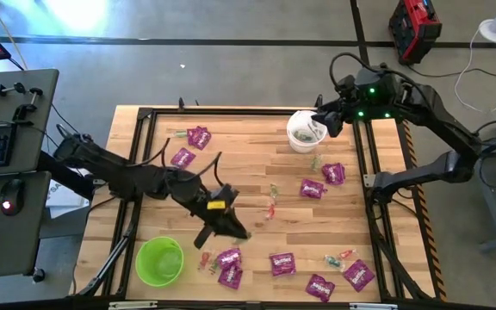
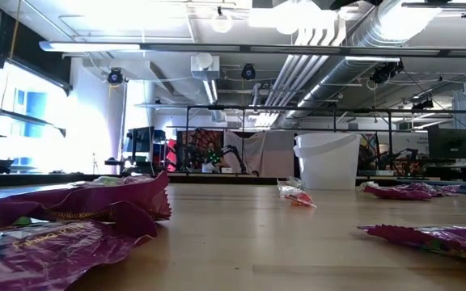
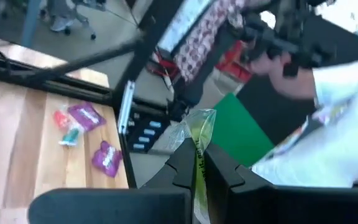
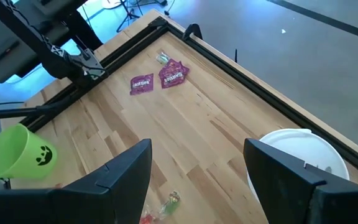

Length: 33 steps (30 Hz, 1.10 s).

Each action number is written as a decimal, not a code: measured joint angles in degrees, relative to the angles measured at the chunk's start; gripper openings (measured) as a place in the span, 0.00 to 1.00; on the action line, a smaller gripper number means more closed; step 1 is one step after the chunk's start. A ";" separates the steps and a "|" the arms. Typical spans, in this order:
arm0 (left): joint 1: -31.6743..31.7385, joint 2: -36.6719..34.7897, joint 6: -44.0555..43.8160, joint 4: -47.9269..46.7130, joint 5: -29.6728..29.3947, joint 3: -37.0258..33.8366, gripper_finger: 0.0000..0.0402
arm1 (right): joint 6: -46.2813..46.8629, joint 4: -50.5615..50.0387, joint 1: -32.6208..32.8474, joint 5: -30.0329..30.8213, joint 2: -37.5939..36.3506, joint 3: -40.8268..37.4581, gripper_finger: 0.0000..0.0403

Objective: Sort candy by brand, put in halloween buckets
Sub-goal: Put the green gummy into the white bucket

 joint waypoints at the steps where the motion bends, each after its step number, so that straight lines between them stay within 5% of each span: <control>1: 0.63 -0.43 -0.13 0.39 -0.05 0.08 0.01 | -0.04 0.01 0.00 0.00 0.03 0.00 0.61; 7: 8.67 -3.17 4.33 -9.77 -2.68 1.77 0.01 | -0.11 0.10 -0.01 0.00 0.04 0.00 0.61; 12: 18.67 1.81 13.95 -21.13 -1.12 6.74 0.01 | 0.58 2.47 0.00 0.62 -0.17 0.00 0.61; 21: 31.10 24.67 28.18 -18.00 2.96 21.60 0.01 | 0.11 12.19 -0.02 0.96 -0.15 0.00 0.61; 33: 37.71 48.56 31.11 0.12 -3.91 40.84 0.01 | -1.66 14.59 -0.02 5.96 -0.15 0.00 0.61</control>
